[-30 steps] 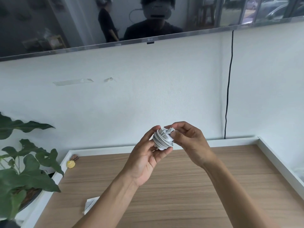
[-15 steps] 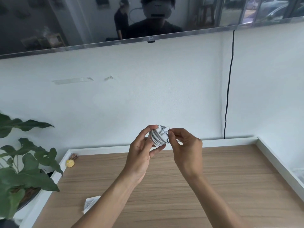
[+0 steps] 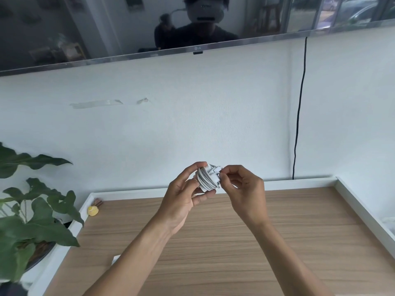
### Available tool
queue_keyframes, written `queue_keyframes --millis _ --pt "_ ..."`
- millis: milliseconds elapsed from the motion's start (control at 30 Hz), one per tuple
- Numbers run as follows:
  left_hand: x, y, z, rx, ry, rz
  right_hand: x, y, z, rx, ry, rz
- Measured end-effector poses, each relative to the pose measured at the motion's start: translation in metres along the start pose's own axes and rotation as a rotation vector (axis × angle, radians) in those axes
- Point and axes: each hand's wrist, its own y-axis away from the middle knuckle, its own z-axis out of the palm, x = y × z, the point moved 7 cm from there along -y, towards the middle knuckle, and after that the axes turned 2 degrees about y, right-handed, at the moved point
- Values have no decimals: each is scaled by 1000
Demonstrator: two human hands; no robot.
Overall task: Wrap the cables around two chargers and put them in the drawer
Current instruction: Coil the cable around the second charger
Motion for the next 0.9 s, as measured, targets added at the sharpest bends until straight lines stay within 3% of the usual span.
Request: queue_keyframes --millis 300,400,533,633,700,800,900 --pt "-1 -2 0 -9 -38 -2 21 2 3 -51 -177 294" --pt "-3 -2 -1 -7 -20 -24 12 3 -2 24 -24 167" --pt "-7 -1 2 -17 49 -90 -7 5 -5 65 301 -233" --pt "-7 -1 2 -29 81 -123 -5 2 -4 30 370 -314" --pt "-6 -1 5 -51 104 -142 0 0 -4 3 287 -241" --pt "-5 0 12 -82 271 -183 13 -3 -6 -57 -92 10" --pt "-6 1 22 -137 413 -222 8 -5 -6 -238 -350 104"
